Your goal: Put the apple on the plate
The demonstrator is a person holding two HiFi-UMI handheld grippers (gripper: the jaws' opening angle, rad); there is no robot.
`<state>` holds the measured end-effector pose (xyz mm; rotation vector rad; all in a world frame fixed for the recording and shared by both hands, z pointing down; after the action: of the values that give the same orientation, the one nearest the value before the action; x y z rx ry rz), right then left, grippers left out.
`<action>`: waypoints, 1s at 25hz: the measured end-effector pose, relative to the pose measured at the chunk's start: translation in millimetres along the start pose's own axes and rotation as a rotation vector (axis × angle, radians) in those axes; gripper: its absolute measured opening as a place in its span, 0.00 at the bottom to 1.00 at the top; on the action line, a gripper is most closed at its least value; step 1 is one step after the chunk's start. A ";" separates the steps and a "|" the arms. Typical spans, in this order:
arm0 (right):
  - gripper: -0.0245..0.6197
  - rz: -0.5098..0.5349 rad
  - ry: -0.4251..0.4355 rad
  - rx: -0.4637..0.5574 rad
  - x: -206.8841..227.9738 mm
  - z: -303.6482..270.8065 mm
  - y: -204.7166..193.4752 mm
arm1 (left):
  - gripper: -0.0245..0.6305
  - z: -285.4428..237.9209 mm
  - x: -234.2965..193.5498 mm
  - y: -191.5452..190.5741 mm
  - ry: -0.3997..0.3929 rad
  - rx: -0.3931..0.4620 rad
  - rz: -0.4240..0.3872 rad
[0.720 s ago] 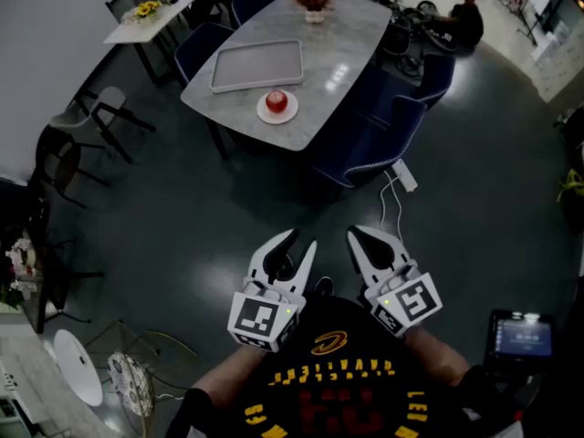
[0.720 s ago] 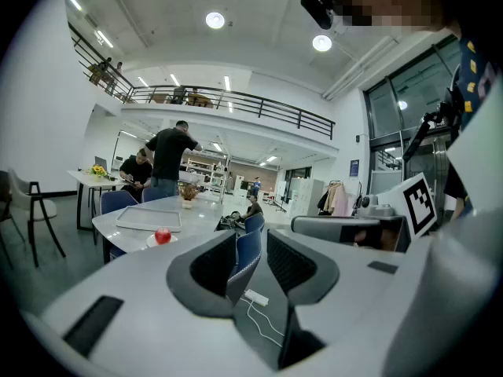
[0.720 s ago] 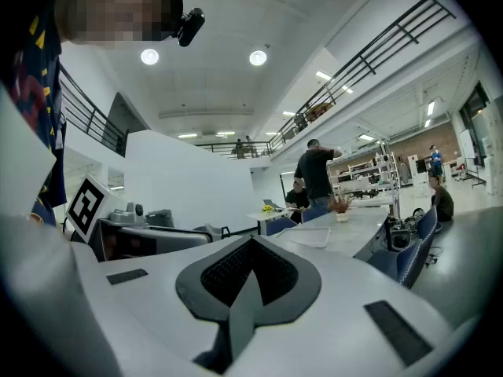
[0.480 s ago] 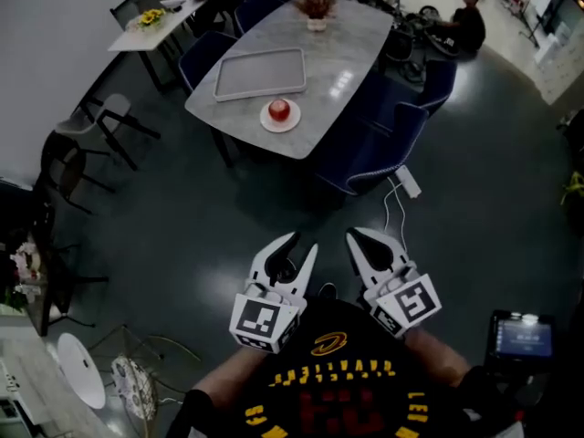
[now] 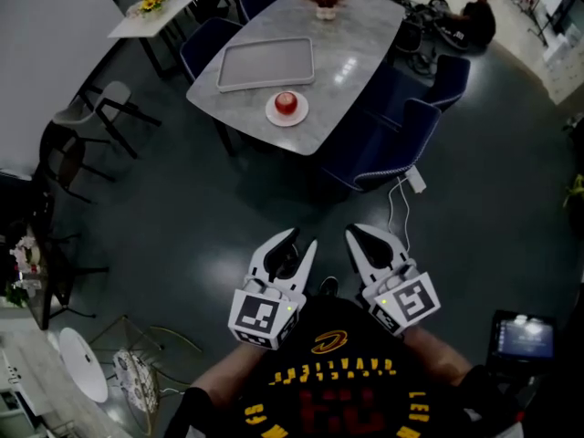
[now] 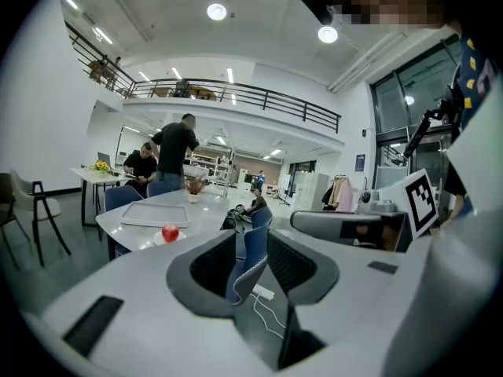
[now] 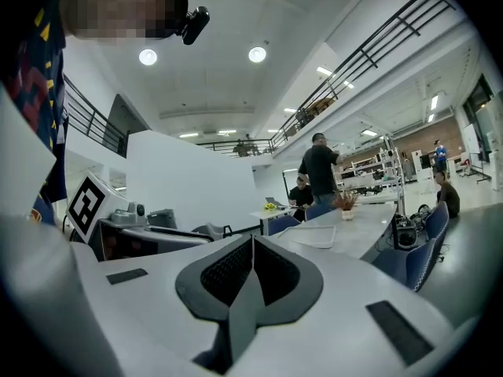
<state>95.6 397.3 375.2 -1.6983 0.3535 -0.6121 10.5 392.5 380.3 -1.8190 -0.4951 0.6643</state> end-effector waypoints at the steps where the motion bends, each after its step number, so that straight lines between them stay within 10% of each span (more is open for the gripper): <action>1: 0.05 -0.005 -0.003 -0.008 2.4 -5.9 -0.9 | 0.23 -4.0 -5.1 1.2 0.000 -0.004 0.004; 25: 0.05 -0.025 -0.129 -0.128 41.7 -181.2 3.8 | 0.23 -82.5 -173.5 34.0 -0.098 -0.014 0.125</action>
<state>25.8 227.1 402.7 -1.8572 0.2851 -0.5036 -66.4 214.8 404.7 -1.8479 -0.4548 0.8404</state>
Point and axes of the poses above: the fingertips, and each gripper's own axes: z backward along the fingers, x to its right, y out of its top, the point moved 1 cm from there along z, backward along the fingers
